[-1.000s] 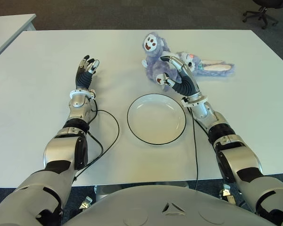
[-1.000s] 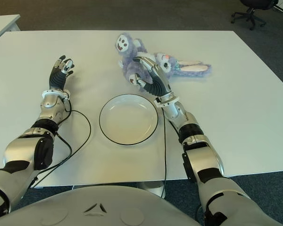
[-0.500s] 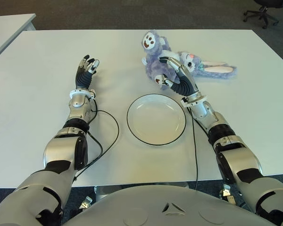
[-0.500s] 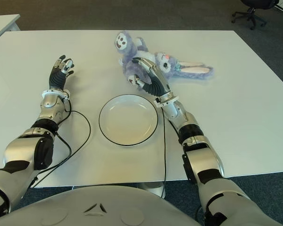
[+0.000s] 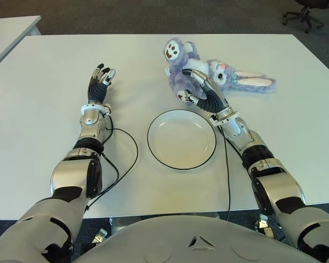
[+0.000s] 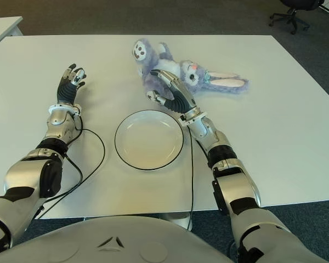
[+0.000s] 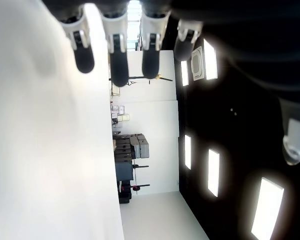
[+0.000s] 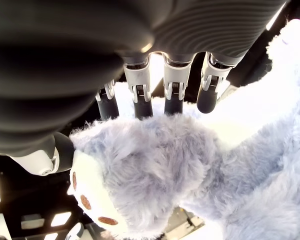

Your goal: Put the doll into the plate.

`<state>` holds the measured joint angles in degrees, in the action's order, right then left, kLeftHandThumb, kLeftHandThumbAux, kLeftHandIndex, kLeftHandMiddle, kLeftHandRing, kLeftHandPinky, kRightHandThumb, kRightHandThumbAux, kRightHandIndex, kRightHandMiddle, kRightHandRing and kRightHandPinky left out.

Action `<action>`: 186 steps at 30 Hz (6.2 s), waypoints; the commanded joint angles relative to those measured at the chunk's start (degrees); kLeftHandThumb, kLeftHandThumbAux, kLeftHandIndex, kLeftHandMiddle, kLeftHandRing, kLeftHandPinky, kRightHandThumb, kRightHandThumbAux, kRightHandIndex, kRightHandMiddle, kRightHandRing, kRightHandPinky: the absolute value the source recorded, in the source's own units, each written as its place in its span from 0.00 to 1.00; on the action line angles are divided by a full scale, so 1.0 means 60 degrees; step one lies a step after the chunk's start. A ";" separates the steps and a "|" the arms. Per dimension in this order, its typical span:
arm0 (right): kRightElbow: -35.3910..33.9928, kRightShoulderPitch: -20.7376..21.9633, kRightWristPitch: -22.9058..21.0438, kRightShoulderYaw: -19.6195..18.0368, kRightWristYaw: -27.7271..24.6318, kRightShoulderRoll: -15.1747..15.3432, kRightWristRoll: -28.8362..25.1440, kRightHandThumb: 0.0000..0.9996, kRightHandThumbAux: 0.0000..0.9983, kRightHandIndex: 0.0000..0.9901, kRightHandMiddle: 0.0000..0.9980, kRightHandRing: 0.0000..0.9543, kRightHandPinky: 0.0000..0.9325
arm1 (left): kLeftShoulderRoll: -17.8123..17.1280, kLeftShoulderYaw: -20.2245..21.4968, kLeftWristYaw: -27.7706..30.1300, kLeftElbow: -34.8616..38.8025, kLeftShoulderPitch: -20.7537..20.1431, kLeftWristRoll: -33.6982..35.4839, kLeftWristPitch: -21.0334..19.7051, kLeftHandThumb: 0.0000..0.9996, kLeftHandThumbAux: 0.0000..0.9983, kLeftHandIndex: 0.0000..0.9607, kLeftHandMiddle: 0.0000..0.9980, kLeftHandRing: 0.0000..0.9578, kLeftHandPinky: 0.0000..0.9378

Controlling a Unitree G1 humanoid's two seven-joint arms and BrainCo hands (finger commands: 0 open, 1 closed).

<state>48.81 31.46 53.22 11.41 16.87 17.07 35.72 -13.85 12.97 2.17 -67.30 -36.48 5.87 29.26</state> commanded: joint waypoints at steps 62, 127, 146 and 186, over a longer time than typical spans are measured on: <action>0.1148 -0.4196 -0.0407 0.0552 -0.1918 -0.0529 -0.1375 0.47 0.23 0.00 0.00 0.00 0.00 | 0.0450 0.0073 0.0089 -0.0415 0.0926 0.0087 -0.0582 0.00 0.39 0.00 0.14 0.16 0.10; 0.2388 -0.2829 -0.1969 0.1388 0.1231 -0.1460 0.0011 0.50 0.32 0.01 0.02 0.00 0.00 | 0.0500 0.0130 0.0120 -0.0355 0.0890 0.0192 -0.0462 0.00 0.40 0.01 0.15 0.18 0.17; 0.2228 -0.2868 -0.1448 0.1423 -0.0133 -0.1292 -0.0486 0.42 0.17 0.00 0.00 0.00 0.00 | 0.0524 0.0126 0.0114 -0.0291 0.0915 0.0195 -0.0449 0.00 0.39 0.02 0.15 0.18 0.17; 0.1557 -0.2976 -0.1916 0.1498 0.0166 -0.1329 -0.0295 0.39 0.17 0.00 0.00 0.00 0.00 | 0.0515 0.0161 0.0165 -0.0383 0.0837 0.0209 -0.0467 0.00 0.39 0.01 0.15 0.18 0.16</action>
<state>49.24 32.71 44.96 16.91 16.77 17.01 35.70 -12.79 13.07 2.17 -66.44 -36.41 6.27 29.27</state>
